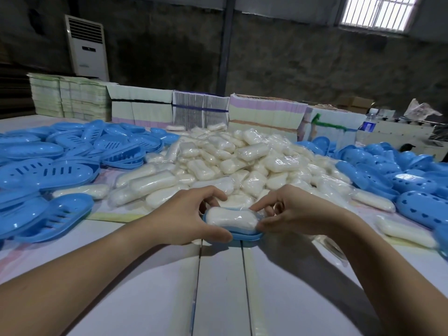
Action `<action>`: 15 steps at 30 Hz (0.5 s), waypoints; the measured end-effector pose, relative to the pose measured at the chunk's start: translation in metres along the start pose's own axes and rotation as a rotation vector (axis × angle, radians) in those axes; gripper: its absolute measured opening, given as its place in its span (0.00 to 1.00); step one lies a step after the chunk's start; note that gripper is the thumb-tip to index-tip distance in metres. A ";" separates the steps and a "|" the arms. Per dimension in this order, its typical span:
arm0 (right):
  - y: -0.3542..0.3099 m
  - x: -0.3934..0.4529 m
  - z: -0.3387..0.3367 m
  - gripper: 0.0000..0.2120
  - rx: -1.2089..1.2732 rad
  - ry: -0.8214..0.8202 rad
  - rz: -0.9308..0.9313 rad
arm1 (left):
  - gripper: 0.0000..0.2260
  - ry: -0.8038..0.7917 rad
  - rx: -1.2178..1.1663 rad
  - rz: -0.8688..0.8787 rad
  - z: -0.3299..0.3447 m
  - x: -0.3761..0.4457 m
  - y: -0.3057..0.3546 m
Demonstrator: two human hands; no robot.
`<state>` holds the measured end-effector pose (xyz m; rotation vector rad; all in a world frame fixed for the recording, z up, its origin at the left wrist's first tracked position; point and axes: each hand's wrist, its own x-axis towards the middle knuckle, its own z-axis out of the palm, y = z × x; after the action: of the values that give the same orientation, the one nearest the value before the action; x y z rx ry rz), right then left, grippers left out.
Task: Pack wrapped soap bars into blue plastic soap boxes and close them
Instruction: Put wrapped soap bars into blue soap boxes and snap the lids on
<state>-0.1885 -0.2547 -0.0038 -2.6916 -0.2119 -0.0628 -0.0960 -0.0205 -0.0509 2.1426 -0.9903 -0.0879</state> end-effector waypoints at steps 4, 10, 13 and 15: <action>0.001 -0.001 -0.002 0.16 0.069 0.024 0.005 | 0.33 -0.006 0.009 0.021 -0.001 -0.002 0.000; 0.012 -0.006 -0.013 0.08 0.203 0.406 -0.003 | 0.32 0.008 0.014 0.046 -0.003 -0.003 -0.002; 0.030 -0.013 -0.033 0.08 0.097 0.848 0.113 | 0.34 0.022 0.044 0.076 -0.002 -0.004 -0.008; 0.048 -0.027 -0.050 0.08 -0.044 0.890 0.255 | 0.40 0.037 0.067 0.070 -0.003 -0.001 -0.013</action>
<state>-0.2081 -0.3223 0.0190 -2.4297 0.4038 -1.1467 -0.0876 -0.0124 -0.0572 2.1593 -1.0595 0.0191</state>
